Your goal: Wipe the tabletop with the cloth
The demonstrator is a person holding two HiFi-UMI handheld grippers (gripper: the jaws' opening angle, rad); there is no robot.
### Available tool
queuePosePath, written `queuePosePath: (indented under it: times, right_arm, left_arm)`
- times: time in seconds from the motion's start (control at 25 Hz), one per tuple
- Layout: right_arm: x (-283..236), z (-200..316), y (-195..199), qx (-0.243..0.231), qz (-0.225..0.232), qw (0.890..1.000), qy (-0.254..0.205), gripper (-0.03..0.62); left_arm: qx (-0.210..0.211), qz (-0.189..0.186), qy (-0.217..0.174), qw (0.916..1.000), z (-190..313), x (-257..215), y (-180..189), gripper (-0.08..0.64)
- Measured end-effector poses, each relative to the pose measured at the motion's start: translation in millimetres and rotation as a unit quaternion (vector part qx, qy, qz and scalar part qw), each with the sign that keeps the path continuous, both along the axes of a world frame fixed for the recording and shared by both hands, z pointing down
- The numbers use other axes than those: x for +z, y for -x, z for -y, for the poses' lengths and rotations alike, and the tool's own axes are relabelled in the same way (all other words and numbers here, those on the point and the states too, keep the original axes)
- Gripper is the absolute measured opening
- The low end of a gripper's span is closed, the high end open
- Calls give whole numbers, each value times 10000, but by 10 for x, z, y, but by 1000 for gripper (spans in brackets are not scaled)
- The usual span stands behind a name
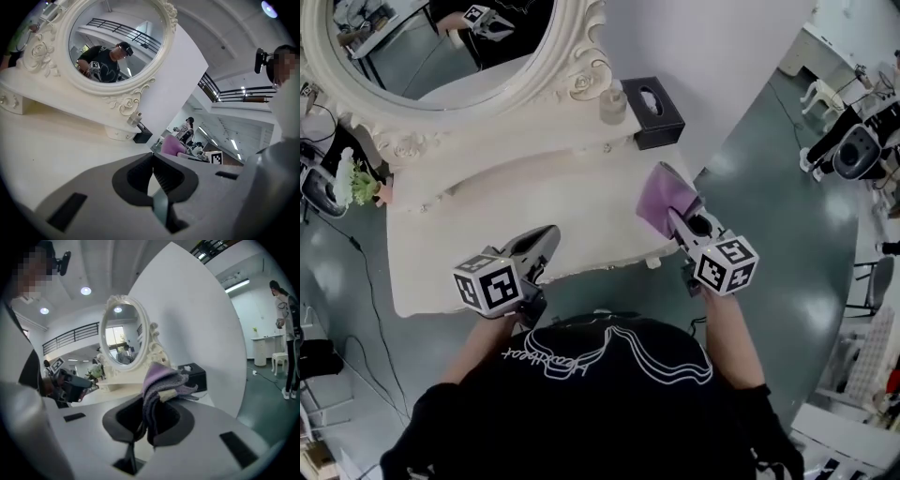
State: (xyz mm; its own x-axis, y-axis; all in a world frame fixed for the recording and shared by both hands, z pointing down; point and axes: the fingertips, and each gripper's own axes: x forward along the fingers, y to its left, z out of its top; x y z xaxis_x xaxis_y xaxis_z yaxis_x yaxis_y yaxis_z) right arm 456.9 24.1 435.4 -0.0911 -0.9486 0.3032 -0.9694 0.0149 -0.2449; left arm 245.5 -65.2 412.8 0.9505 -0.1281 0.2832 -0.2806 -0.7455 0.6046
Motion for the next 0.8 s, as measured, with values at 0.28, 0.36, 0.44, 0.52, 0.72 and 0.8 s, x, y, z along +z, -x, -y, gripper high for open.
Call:
queuePosePath:
  times: [0.28, 0.36, 0.44, 0.52, 0.72, 0.8]
  right_arm:
    - [-658, 37, 1109, -868, 411, 9918, -839, 51]
    - [-712, 37, 1341, -981, 495, 9898, -907, 49]
    - [-727, 38, 1573, -1120, 550, 9880, -912, 49]
    - [-727, 32, 1794, -1308, 620, 9855, -886, 49]
    - [-685, -20, 2142, -1441, 676, 9836, -849, 49]
    - [-655, -42, 2219, -1421, 716, 9840, -805, 49]
  left_arm:
    - [-81, -366, -184, 9991, -112, -446, 502, 5]
    - [-55, -387, -257, 9989, -167, -508, 658, 5]
    - [-57, -368, -306, 9988, -225, -544, 825, 5]
    - [-94, -373, -322, 9987, -269, -575, 978, 5]
    - [-155, -452, -297, 9984, -354, -595, 1259, 5]
    - [-151, -473, -280, 9984, -376, -584, 1334, 5]
